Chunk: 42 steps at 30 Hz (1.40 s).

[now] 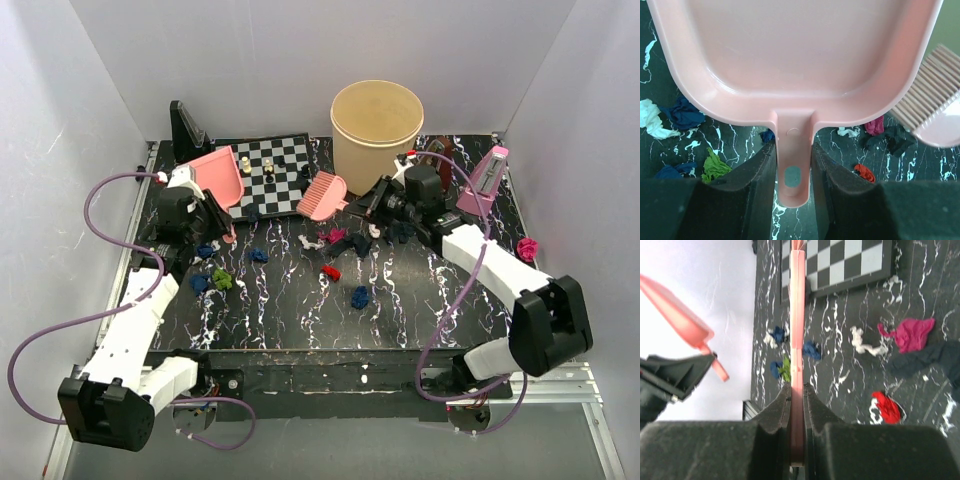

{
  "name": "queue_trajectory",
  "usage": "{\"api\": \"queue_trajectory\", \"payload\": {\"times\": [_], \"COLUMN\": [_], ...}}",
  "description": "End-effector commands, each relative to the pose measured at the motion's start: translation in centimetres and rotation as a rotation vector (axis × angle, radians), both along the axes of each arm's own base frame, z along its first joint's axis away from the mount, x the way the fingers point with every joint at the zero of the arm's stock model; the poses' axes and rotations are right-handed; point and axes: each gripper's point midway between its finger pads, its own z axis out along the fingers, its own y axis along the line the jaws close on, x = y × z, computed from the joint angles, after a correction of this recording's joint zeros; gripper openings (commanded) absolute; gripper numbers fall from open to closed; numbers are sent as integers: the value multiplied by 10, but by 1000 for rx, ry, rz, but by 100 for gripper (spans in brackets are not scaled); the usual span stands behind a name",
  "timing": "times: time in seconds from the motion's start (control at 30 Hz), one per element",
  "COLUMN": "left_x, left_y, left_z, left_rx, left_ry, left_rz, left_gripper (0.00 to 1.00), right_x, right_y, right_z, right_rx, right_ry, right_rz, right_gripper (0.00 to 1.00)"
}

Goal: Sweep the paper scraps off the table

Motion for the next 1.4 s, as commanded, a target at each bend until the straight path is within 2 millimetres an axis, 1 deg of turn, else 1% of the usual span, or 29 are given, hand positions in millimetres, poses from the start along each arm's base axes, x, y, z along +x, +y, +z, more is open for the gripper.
{"api": "queue_trajectory", "payload": {"times": [0.0, 0.03, 0.07, 0.1, 0.17, 0.2, 0.23, 0.27, 0.4, 0.47, 0.53, 0.7, 0.77, 0.8, 0.87, 0.9, 0.93, 1.03, 1.13, 1.2, 1.23, 1.27, 1.3, 1.37], "left_x": [-16, -18, -20, -22, -24, -25, -26, -27, -30, -31, -31, -31, -32, -32, -33, -34, -34, -34, -35, -36, -37, -37, -39, -40], "left_y": [1, 2, -4, -4, -5, -7, -10, -12, -15, -15, -17, -18, -21, -22, -22, -22, -22, -22, -24, -24, -24, -23, -22, -20], "left_z": [17, 20, 23, 25, 27, 26, 28, 27, 23, 20, 23, 29, 32, 34, 34, 35, 35, 35, 36, 37, 39, 40, 41, 41], "left_rx": [16, 18, 4, 4, 2, -9, -22, -33, -46, -46, -49, -50, -60, -66, -69, -69, -67, -65, -63, -57, -53, -49, -44, -32], "left_ry": [2, -3, -8, -9, -17, -22, -37, -41, -44, -39, -47, -64, -70, -76, -80, -84, -85, -87, -90, -91, -97, -98, -103, -106], "left_rz": [-24, -26, -58, -64, -72, -83, -92, -100, -109, -112, -127, -135, -147, -152, -155, -156, -155, -160, -176, -181, -183, -184, -182, -178], "left_gripper": [18, 18, 19, 19, 20, 20, 20, 20, 20, 20, 20, 20, 20, 20, 21, 21, 21, 21, 21, 21, 21, 21, 21, 21], "right_x": [48, 55, 62, 69, 81, 87, 92, 96, 110, 115, 117, 125, 125, 123, 119, 113, 103, 73, 40, 26, 23, 24, 26, 34], "right_y": [12, 16, 20, 24, 33, 36, 41, 44, 56, 58, 59, 53, 52, 52, 44, 38, 27, -3, -36, -52, -55, -54, -48, -31], "right_z": [46, 44, 44, 41, 38, 32, 32, 32, 18, 4, -10, -57, -76, -83, -98, -104, -112, -100, -79, -64, -56, -48, -39, -22], "right_rx": [162, 178, 192, 201, 221, 225, 235, 242, 237, 224, 204, 126, 100, 89, 52, 27, -17, -108, -211, -236, -228, -211, -205, -134], "right_ry": [-113, -97, -89, -75, -59, -45, -44, -46, -3, 26, 49, 174, 231, 260, 319, 353, 399, 420, 381, 346, 326, 290, 222, 128], "right_rz": [-150, -163, -175, -181, -195, -208, -216, -219, -238, -267, -303, -408, -436, -449, -490, -511, -545, -630, -719, -750, -747, -727, -664, -575], "right_gripper": [1, 1, 1, 1, 1, 1, 1, 1, 1, 1, 1, 1, 1, 1, 1, 1, 1, 1, 1, 1, 1, 1, 1, 1]}}
